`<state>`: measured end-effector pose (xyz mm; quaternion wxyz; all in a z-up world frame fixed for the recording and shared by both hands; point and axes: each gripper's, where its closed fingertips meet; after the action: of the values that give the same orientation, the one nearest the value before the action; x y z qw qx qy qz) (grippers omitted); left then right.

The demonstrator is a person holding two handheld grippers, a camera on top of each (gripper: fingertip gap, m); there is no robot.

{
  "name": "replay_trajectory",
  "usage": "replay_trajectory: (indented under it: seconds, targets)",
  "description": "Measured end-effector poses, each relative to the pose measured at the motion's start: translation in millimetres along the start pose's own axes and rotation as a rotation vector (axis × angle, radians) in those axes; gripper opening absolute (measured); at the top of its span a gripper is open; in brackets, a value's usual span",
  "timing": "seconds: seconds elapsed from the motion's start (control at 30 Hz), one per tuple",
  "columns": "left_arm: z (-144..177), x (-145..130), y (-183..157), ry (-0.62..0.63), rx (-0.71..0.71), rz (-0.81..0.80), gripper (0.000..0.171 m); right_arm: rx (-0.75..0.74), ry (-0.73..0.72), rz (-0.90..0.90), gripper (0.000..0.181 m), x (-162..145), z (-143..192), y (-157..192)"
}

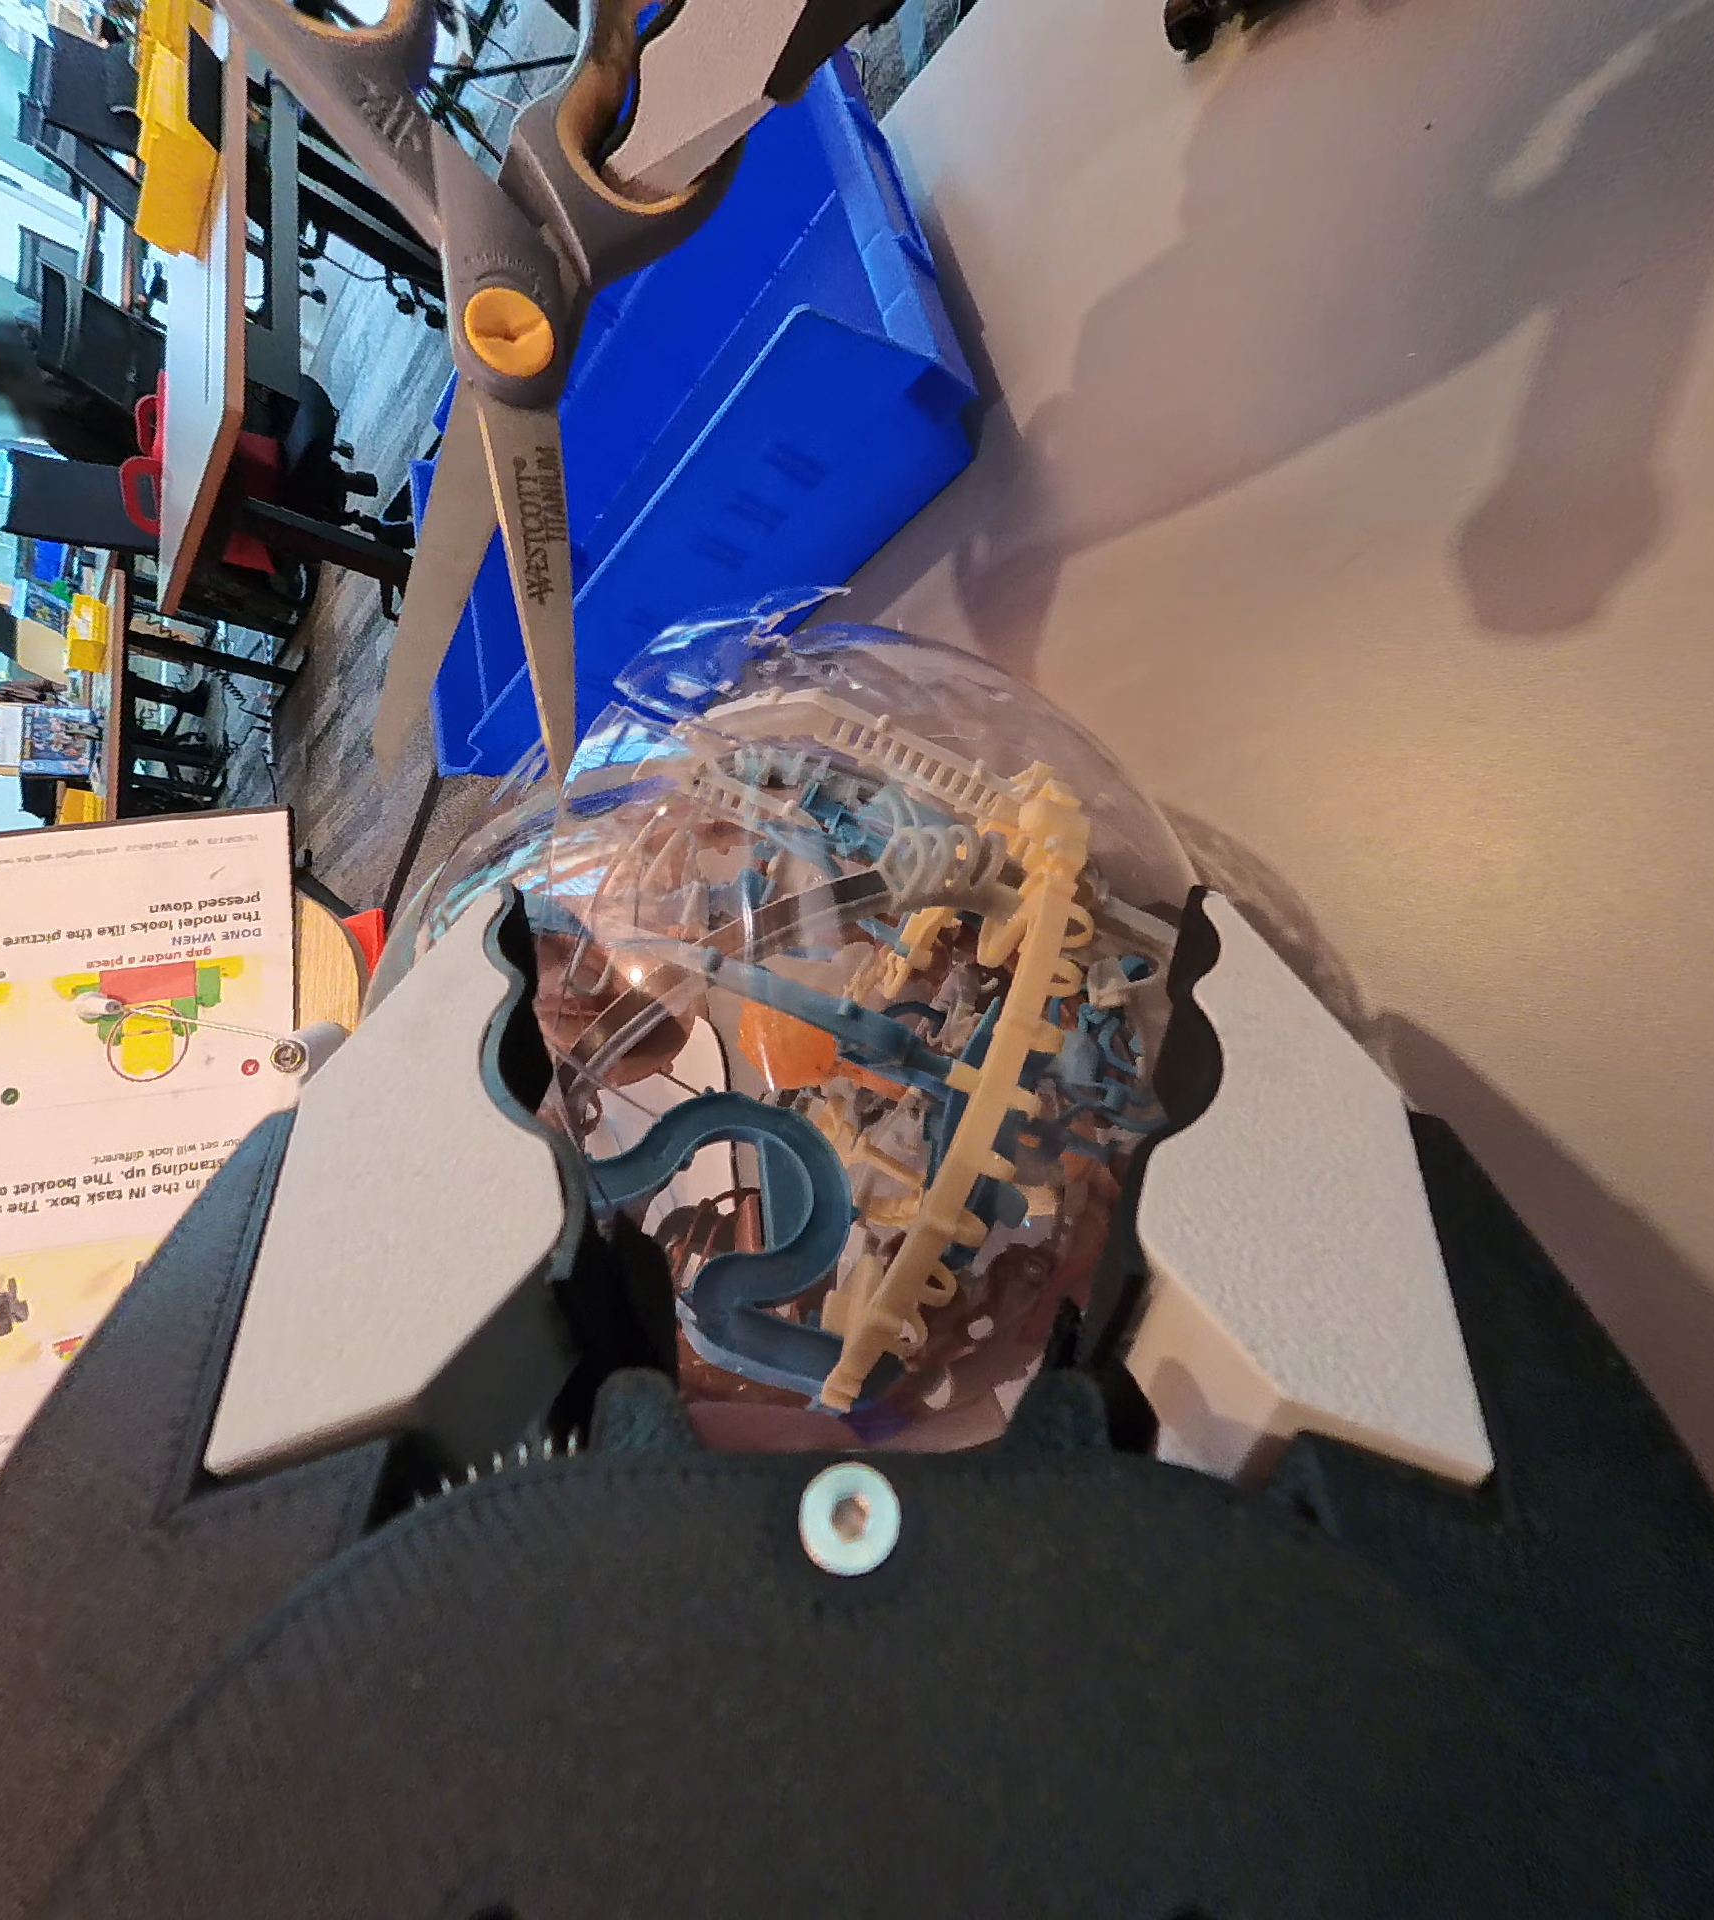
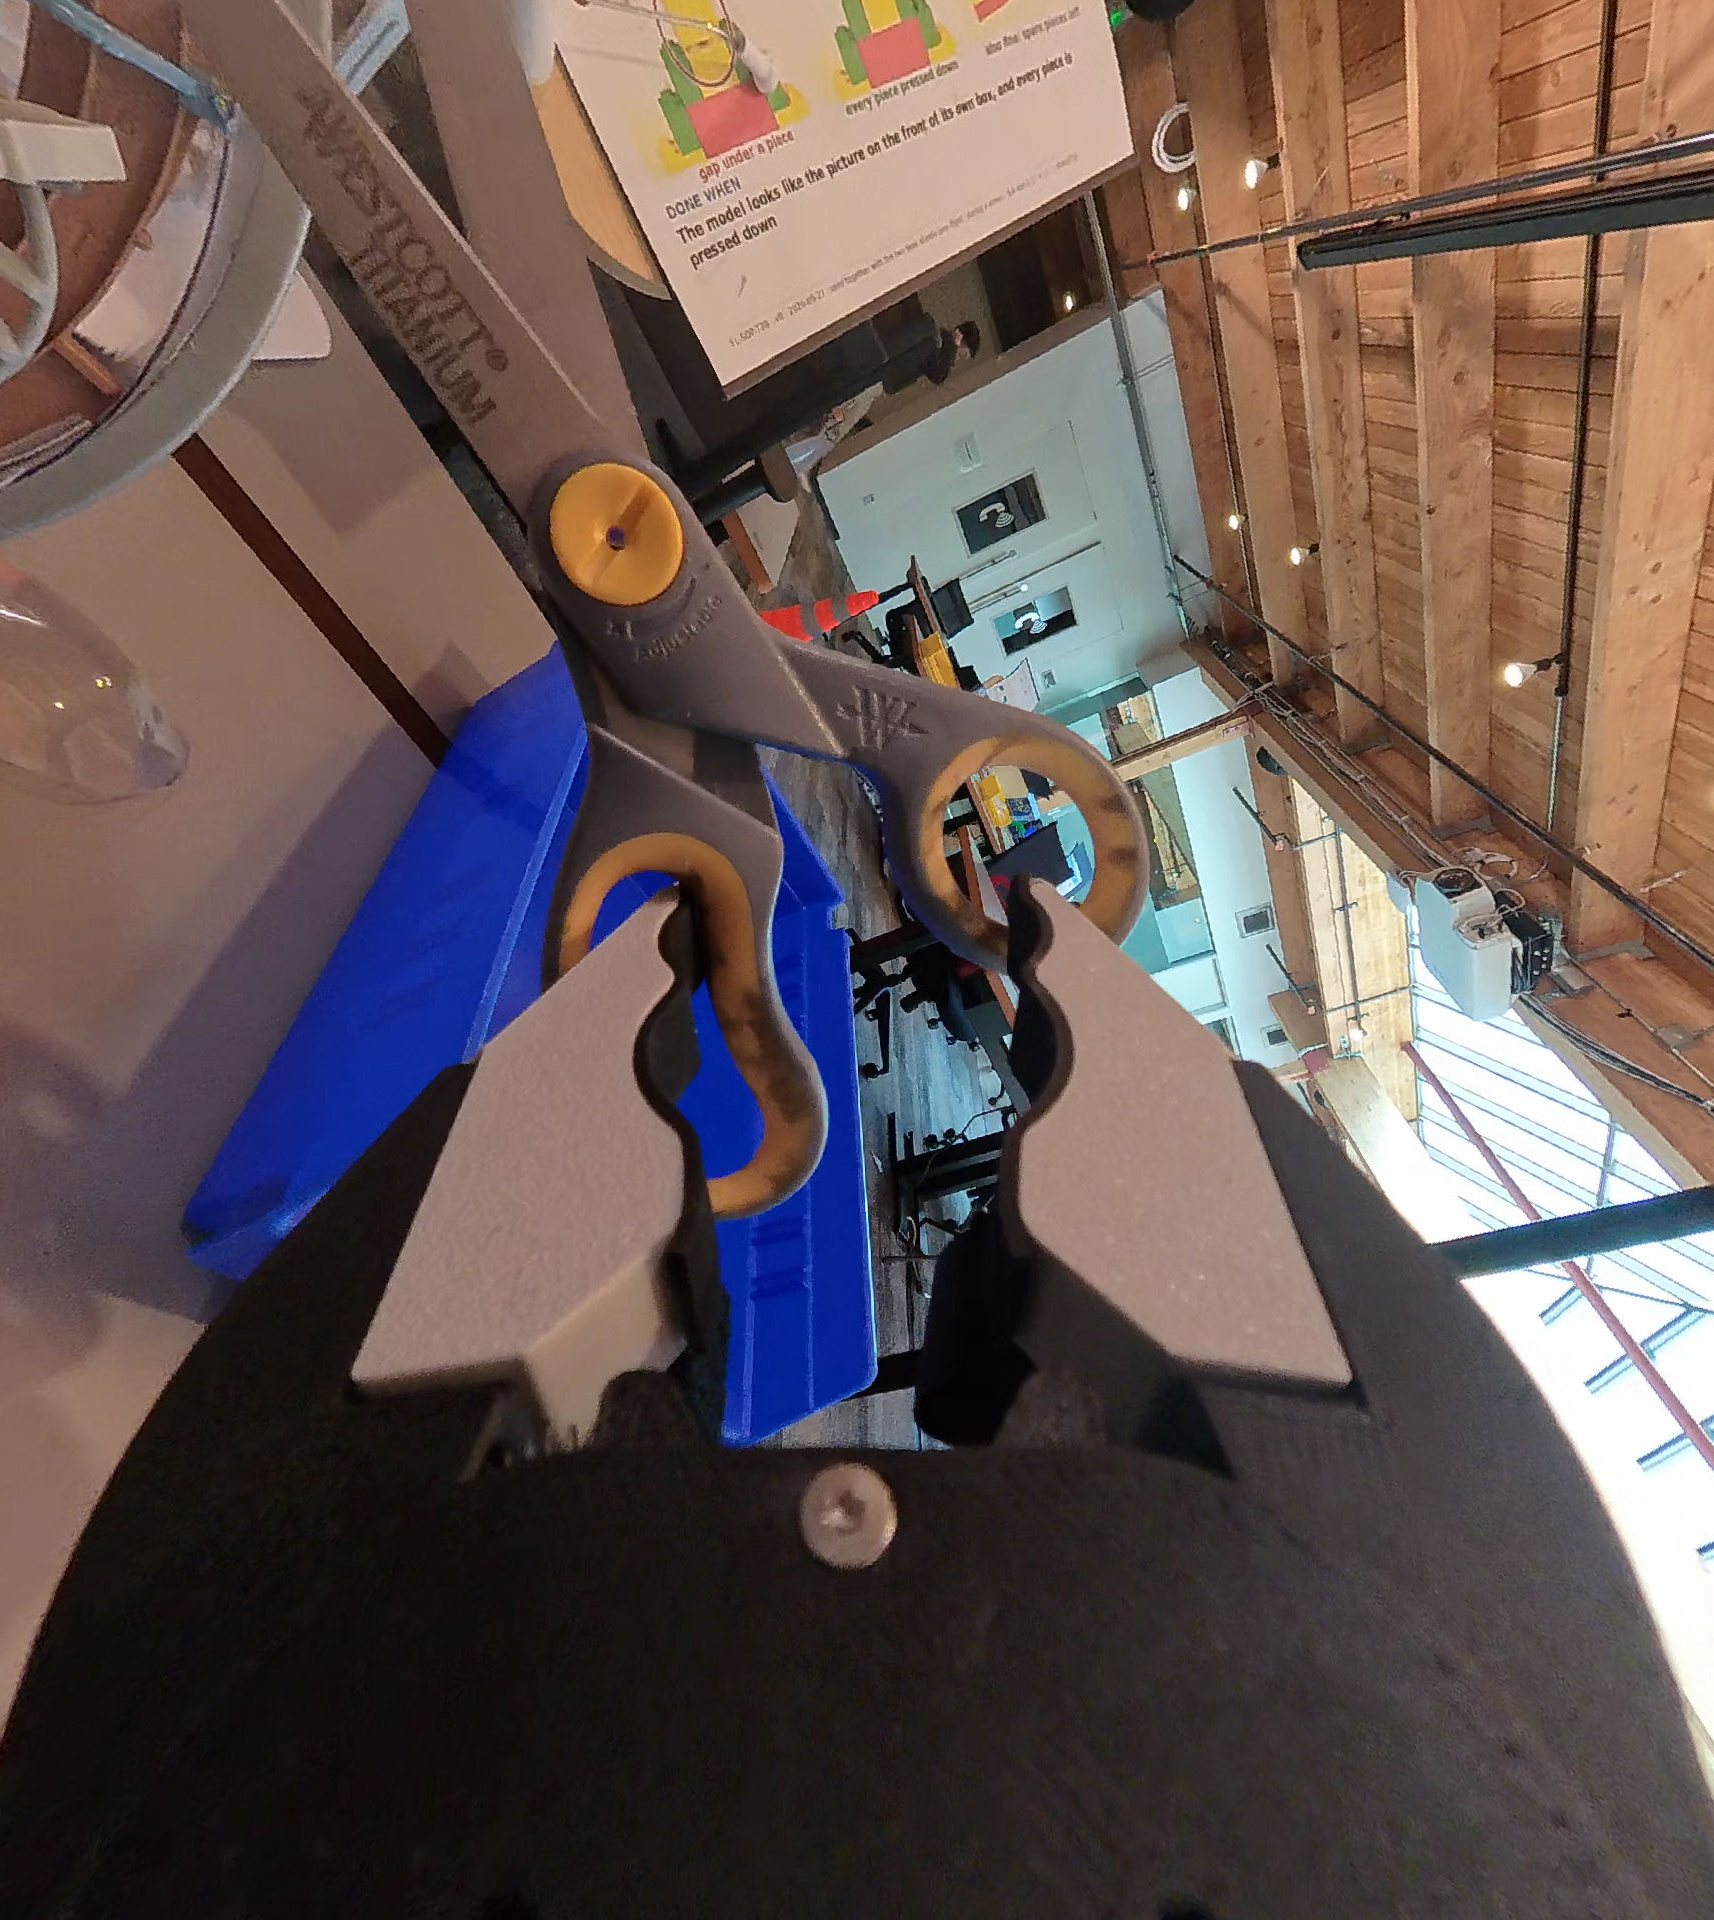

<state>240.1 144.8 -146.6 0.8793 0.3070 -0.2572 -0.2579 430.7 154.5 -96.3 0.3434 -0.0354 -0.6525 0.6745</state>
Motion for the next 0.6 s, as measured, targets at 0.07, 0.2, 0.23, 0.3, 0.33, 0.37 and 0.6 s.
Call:
replay_trajectory:
  seconds: [0.07, 0.2, 0.23, 0.3, 0.33, 0.37, 0.6]
  targets:
    - [-1.8, 0.6, 1.4, 0.004, -0.005, 0.003, 0.118, -0.004, 0.008, -0.009, 0.056, -1.6, -0.7, 0.3]
    - [-5.3, 2.5, 3.7, 0.017, -0.017, -0.003, 0.119, 0.0, 0.011, -0.026, 0.056, -7.5, -4.1, 3.6]
    - [-5.6, 2.6, 4.1, 0.016, -0.021, -0.003, 0.119, -0.001, 0.009, -0.031, 0.057, -9.9, -4.0, 3.0]
    - [-6.1, 1.7, 5.1, 0.012, -0.028, 0.001, 0.119, 0.001, 0.003, -0.036, 0.057, -15.2, -2.2, 1.0]
    - [-6.2, 0.9, 5.6, 0.008, -0.031, 0.004, 0.12, -0.001, -0.01, -0.033, 0.057, -16.1, 0.7, -0.2]
    - [-6.1, 0.0, 6.1, 0.002, -0.034, 0.004, 0.12, 0.0, -0.026, -0.029, 0.057, -15.7, 4.2, -1.0]
    - [-5.3, -1.7, 6.4, -0.025, -0.057, -0.012, 0.12, 0.024, -0.106, -0.013, 0.057, -3.5, 14.2, 4.4]
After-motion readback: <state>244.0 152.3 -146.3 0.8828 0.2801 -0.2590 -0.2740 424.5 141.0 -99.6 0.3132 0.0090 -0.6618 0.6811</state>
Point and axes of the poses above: each gripper's, where its closed fingertips meet, z back along the fingers, x out of its top, y = z × x across the jaws, and after that the axes turned 14 degrees about y, right-handed
